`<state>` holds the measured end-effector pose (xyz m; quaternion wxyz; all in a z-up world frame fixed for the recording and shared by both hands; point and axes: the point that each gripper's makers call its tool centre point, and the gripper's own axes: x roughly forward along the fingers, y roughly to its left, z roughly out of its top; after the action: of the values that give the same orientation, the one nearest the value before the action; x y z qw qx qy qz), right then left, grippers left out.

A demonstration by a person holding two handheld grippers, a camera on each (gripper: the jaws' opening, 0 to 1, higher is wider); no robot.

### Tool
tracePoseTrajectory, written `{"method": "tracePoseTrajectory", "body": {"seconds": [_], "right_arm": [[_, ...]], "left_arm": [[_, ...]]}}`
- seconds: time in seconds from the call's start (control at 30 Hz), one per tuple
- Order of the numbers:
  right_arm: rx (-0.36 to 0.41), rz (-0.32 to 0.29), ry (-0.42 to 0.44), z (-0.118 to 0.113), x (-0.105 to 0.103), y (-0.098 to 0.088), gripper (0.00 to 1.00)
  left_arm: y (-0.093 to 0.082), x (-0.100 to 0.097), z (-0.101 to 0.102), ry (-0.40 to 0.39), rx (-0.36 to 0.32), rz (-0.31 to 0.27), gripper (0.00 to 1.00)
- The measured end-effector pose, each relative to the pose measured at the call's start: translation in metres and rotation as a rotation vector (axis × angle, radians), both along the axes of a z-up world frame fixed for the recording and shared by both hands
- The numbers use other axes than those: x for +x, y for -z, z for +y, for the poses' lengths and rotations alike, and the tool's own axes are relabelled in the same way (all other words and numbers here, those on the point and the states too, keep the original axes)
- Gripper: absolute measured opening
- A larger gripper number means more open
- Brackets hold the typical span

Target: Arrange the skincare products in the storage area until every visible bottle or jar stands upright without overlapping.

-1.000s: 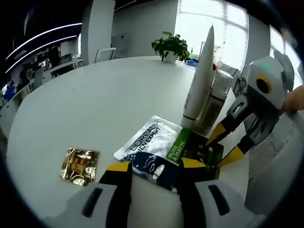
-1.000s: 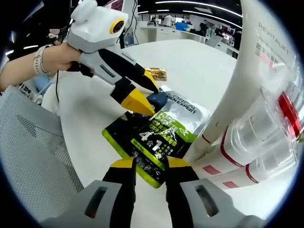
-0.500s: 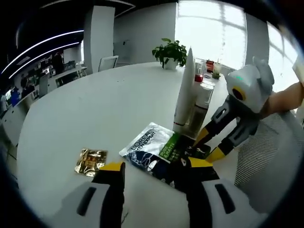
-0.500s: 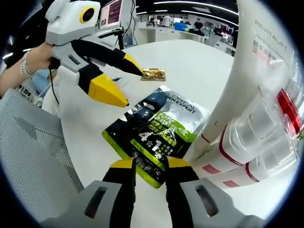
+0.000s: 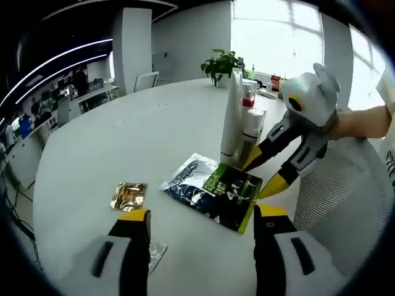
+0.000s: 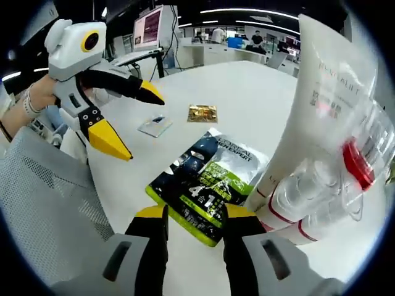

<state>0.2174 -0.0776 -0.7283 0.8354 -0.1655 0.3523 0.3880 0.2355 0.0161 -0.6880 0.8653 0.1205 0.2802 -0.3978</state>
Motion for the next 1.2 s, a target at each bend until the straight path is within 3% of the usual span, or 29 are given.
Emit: {"method": "tracePoseTrajectory", "body": {"seconds": [0.7, 1.03, 1.2], "right_arm": [[0.011, -0.135, 0.026, -0.017, -0.023, -0.069, 0.56], [-0.007, -0.177, 0.066, -0.031, -0.023, -0.091, 0.70], [-0.020, -0.175, 0.083, -0.037, -0.024, -0.093, 0.75]], "left_arm": [[-0.031, -0.017, 0.008, -0.015, 0.026, -0.043, 0.82], [-0.034, -0.024, 0.017, -0.026, 0.032, -0.030, 0.87], [-0.033, -0.034, 0.022, -0.032, 0.046, -0.011, 0.93]]}}
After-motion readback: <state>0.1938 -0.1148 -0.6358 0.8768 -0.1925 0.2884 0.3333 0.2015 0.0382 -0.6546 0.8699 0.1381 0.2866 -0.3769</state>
